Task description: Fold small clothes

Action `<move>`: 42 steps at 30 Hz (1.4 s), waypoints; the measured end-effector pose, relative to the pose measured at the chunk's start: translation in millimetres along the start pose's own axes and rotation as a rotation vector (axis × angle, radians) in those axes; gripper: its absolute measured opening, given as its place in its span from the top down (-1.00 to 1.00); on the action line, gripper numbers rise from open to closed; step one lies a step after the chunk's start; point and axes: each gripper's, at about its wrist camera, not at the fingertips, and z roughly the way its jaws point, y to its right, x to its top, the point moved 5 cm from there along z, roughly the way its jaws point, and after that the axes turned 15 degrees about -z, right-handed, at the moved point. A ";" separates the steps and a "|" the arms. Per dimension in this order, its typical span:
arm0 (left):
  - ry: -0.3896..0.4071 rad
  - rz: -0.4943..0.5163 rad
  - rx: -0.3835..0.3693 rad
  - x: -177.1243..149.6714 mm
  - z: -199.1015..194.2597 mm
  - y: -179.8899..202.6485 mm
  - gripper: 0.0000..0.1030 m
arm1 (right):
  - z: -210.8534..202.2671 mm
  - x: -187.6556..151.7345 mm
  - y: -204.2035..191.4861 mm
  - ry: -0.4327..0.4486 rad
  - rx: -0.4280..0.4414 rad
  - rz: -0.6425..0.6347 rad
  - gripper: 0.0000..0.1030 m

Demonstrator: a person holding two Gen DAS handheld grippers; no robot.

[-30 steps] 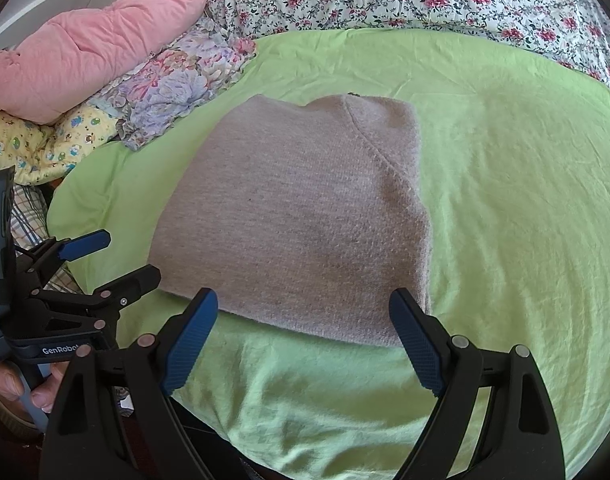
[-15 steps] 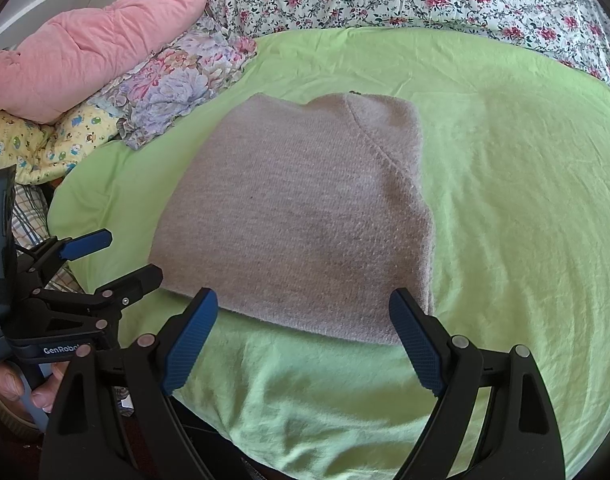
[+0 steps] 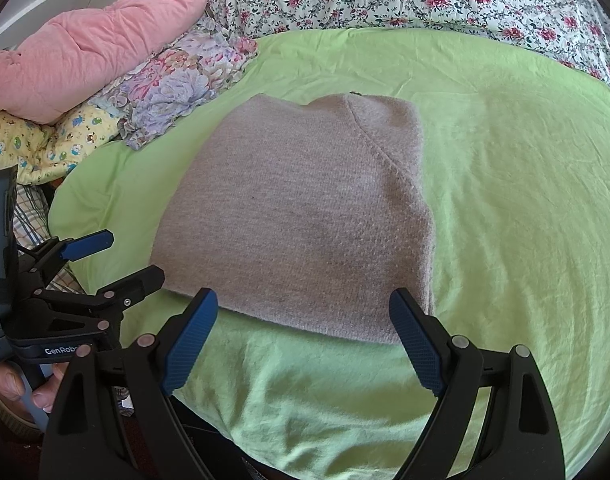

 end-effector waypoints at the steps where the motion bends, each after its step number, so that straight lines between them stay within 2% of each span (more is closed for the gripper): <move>1: 0.000 0.000 0.000 0.0 0.0 0.1 -0.87 | 0.2 -0.3 1.1 0.000 -0.001 0.000 -0.70; 42: -0.001 -0.001 -0.004 1.6 -1.5 0.8 -0.87 | -4.1 2.2 -2.8 0.007 0.003 0.003 -0.71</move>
